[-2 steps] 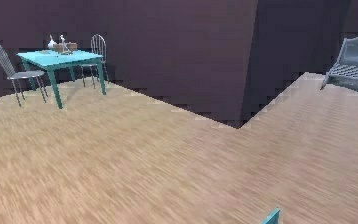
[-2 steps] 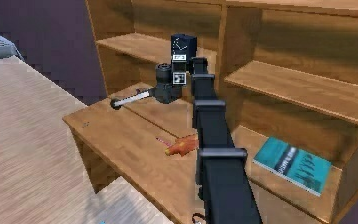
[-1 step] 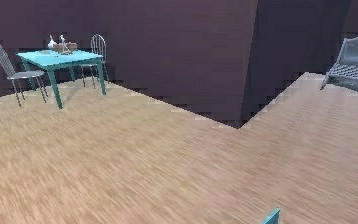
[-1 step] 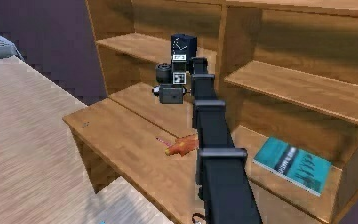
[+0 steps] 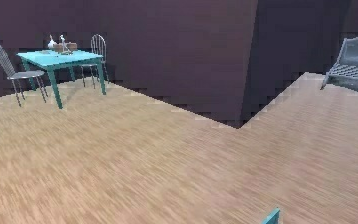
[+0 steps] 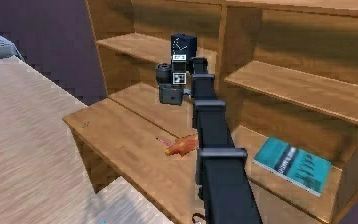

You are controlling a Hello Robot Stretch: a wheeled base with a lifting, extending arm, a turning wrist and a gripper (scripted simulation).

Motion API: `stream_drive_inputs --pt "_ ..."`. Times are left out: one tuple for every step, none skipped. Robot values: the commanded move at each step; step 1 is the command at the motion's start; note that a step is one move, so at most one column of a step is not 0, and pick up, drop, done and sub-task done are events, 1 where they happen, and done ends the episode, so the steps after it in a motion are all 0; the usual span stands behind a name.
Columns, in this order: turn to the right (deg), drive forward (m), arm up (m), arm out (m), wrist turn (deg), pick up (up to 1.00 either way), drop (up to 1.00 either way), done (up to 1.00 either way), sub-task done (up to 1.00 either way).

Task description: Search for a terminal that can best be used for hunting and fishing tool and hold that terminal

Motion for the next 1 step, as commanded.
stream_drive_inputs --pt "0.0 0.00 -0.30 0.00 0.0 0.00 0.00 0.00 0.00"
